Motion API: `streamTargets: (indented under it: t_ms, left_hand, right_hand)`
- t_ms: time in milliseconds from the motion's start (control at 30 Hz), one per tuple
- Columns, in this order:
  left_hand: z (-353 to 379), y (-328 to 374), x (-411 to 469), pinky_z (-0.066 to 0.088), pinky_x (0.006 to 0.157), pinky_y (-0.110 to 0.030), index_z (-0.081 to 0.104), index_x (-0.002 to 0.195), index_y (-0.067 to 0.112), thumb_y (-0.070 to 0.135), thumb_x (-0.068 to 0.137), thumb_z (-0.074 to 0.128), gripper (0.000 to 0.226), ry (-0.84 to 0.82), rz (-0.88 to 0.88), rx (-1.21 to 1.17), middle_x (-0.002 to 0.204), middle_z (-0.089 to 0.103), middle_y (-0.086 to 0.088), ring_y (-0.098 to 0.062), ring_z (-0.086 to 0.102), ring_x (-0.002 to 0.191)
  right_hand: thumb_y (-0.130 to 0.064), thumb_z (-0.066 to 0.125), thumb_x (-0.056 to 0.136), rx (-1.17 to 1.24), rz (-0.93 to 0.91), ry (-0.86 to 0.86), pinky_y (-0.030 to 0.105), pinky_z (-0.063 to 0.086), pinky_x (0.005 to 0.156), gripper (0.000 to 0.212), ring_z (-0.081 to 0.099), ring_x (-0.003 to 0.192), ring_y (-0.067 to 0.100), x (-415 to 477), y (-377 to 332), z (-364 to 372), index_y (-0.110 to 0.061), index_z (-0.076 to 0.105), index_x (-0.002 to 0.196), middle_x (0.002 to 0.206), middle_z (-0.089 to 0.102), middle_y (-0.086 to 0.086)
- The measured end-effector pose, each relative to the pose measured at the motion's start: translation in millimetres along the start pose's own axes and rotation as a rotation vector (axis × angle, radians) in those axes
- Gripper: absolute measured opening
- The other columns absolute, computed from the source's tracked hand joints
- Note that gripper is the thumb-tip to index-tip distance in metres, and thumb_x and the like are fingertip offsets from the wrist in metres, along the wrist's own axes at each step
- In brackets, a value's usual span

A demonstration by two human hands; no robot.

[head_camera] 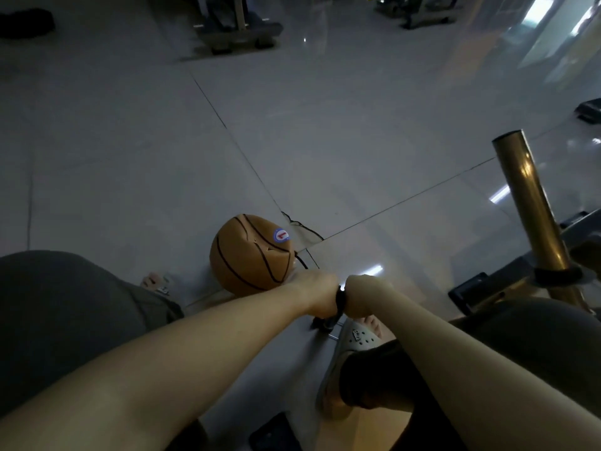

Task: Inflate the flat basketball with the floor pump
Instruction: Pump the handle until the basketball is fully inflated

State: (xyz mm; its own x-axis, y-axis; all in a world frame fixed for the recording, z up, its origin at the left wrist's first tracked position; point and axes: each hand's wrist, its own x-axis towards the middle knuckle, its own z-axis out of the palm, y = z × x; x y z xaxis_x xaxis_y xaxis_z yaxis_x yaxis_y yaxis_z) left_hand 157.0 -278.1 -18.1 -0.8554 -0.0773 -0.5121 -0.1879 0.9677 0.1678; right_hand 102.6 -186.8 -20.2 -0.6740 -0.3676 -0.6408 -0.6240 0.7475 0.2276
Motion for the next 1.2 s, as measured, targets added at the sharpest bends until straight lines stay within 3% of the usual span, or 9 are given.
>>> streamTargets:
  t_ms: [200, 367, 500, 600, 800, 933, 1033, 1100, 1200]
  left_hand:
    - [-68, -5, -34, 0.034, 0.048, -0.026, 0.056, 0.073, 0.015, 0.012, 0.087, 0.058, 0.015, 0.002, 0.056, 0.000, 0.065, 0.051, -0.001, -0.017, 0.047, 0.055]
    - [-123, -3, -46, 0.041, 0.052, -0.027, 0.060, 0.073, 0.015, 0.011, 0.085, 0.064, 0.013, 0.075, 0.104, -0.112, 0.065, 0.054, 0.000, -0.015, 0.049, 0.054]
    - [-62, 0, -17, 0.038, 0.052, -0.026, 0.051, 0.070, 0.017, 0.011, 0.088, 0.055, 0.019, 0.040, 0.051, 0.005, 0.066, 0.050, -0.001, -0.019, 0.050, 0.059]
    - [-21, -7, 1, 0.035, 0.051, -0.026, 0.050, 0.076, 0.019, 0.017, 0.087, 0.055, 0.012, 0.057, 0.037, -0.013, 0.072, 0.053, -0.002, -0.022, 0.051, 0.062]
    - [-1, -7, 17, 0.051, 0.081, -0.038, 0.046, 0.075, 0.025, 0.027, 0.086, 0.058, 0.017, 0.049, 0.018, -0.038, 0.071, 0.052, 0.001, -0.026, 0.056, 0.071]
    - [1, -9, 12, 0.046, 0.061, -0.032, 0.049, 0.072, 0.022, 0.020, 0.085, 0.055, 0.015, -0.010, 0.027, -0.012, 0.075, 0.058, -0.003, -0.026, 0.060, 0.072]
    - [-12, -9, -5, 0.039, 0.053, -0.027, 0.052, 0.070, 0.018, 0.016, 0.086, 0.057, 0.017, -0.073, 0.047, 0.011, 0.069, 0.055, -0.002, -0.026, 0.057, 0.068]
    - [-37, -7, -16, 0.037, 0.052, -0.025, 0.055, 0.070, 0.016, 0.015, 0.086, 0.058, 0.017, -0.063, 0.069, -0.011, 0.066, 0.053, -0.002, -0.024, 0.054, 0.065]
    - [-97, -5, -27, 0.037, 0.047, -0.023, 0.062, 0.073, 0.013, 0.011, 0.085, 0.064, 0.012, -0.030, 0.092, -0.106, 0.063, 0.054, -0.002, -0.017, 0.050, 0.054]
  right_hand:
    - [-0.006, 0.064, 0.080, 0.152, -0.192, -0.050, 0.025, 0.038, 0.045, 0.019, 0.043, 0.043, 0.018, -55, 24, -76, -0.008, 0.055, 0.064, 0.053, 0.050, 0.005]
    - [-0.007, 0.063, 0.080, 0.235, -0.216, -0.028, 0.027, 0.040, 0.050, 0.012, 0.043, 0.044, 0.019, -71, 49, -124, -0.006, 0.058, 0.069, 0.055, 0.050, 0.006]
    - [-0.004, 0.059, 0.083, 0.105, -0.160, -0.083, 0.025, 0.037, 0.047, 0.024, 0.042, 0.045, 0.016, -38, 31, -69, -0.009, 0.050, 0.062, 0.054, 0.047, 0.003]
    - [-0.009, 0.057, 0.086, 0.087, -0.156, -0.063, 0.028, 0.045, 0.063, 0.023, 0.051, 0.060, 0.019, 1, 18, -30, -0.012, 0.048, 0.065, 0.062, 0.050, 0.002]
    - [-0.016, 0.058, 0.089, 0.115, -0.146, -0.100, 0.030, 0.046, 0.071, 0.024, 0.054, 0.072, 0.023, 30, 18, -12, -0.013, 0.047, 0.068, 0.068, 0.050, 0.003]
    - [-0.012, 0.061, 0.086, 0.059, -0.155, -0.077, 0.031, 0.050, 0.073, 0.024, 0.056, 0.068, 0.021, 15, 11, -10, -0.012, 0.047, 0.066, 0.061, 0.054, 0.001]
    - [-0.003, 0.060, 0.083, 0.044, -0.199, -0.135, 0.024, 0.042, 0.054, 0.027, 0.046, 0.049, 0.016, -7, 9, -21, -0.009, 0.048, 0.060, 0.040, 0.048, -0.002]
    - [-0.002, 0.061, 0.083, 0.087, -0.206, -0.166, 0.022, 0.036, 0.043, 0.024, 0.040, 0.043, 0.015, -25, 18, -47, -0.008, 0.053, 0.062, 0.047, 0.047, 0.001]
    - [-0.006, 0.064, 0.085, 0.174, -0.214, -0.150, 0.024, 0.035, 0.042, 0.011, 0.039, 0.042, 0.015, -49, 42, -102, -0.006, 0.060, 0.075, 0.056, 0.048, 0.005]
